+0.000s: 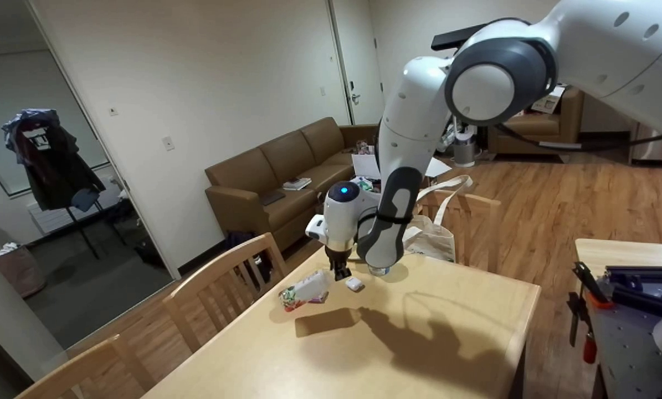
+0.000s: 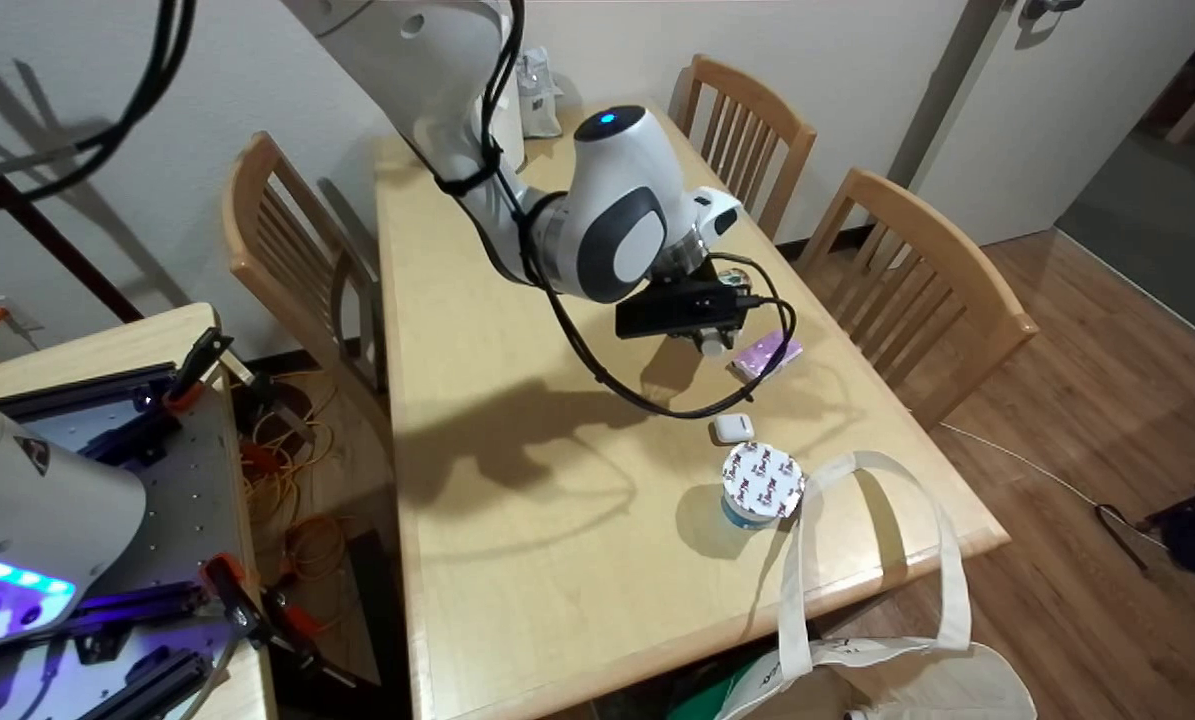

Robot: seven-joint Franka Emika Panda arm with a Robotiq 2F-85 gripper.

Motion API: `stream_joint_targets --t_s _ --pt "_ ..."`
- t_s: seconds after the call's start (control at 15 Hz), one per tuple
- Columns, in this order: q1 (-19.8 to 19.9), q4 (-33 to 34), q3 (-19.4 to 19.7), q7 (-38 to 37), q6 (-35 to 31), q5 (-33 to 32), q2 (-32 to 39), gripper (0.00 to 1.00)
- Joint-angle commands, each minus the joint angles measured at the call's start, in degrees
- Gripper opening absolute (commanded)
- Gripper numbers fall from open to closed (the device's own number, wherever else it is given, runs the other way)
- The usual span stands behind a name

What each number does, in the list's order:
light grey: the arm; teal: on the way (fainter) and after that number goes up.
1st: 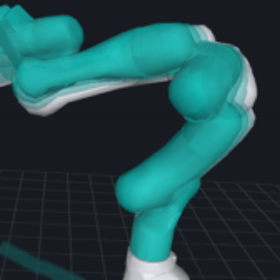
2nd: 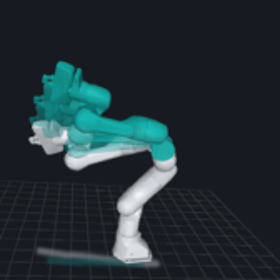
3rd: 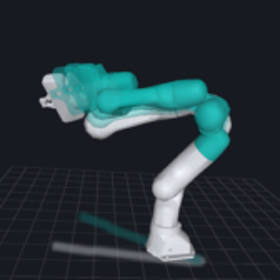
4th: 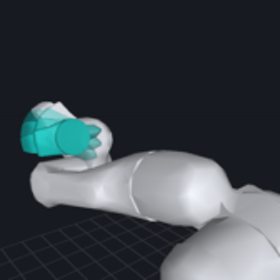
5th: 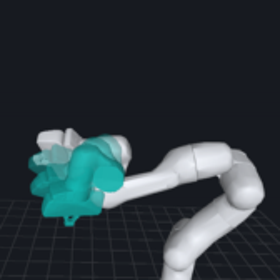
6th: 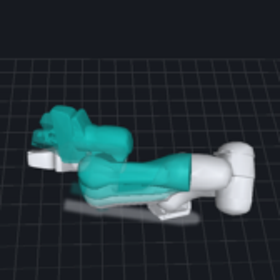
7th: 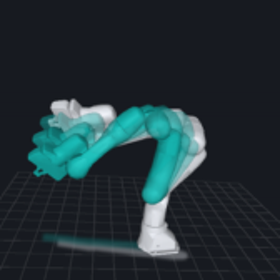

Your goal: Lay down the bottle on the table

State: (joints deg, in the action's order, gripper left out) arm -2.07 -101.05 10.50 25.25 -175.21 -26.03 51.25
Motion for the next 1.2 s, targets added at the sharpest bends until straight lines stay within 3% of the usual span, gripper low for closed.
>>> stream_joint_targets --t_s 0.0,0.73,1.0,1.13 --pt "-0.23 -3.78 0.73 1.60 -1.91 -3.71 -1.45 0.12" --pt "-0.67 1.65 0.06 4.41 10.91 -12.04 3.39 0.12" --pt "-3.22 9.32 4.60 -1.31 11.62 -12.59 8.66 0.12" --pt "-3.29 12.96 4.92 -0.96 13.21 -12.49 10.76 0.12"
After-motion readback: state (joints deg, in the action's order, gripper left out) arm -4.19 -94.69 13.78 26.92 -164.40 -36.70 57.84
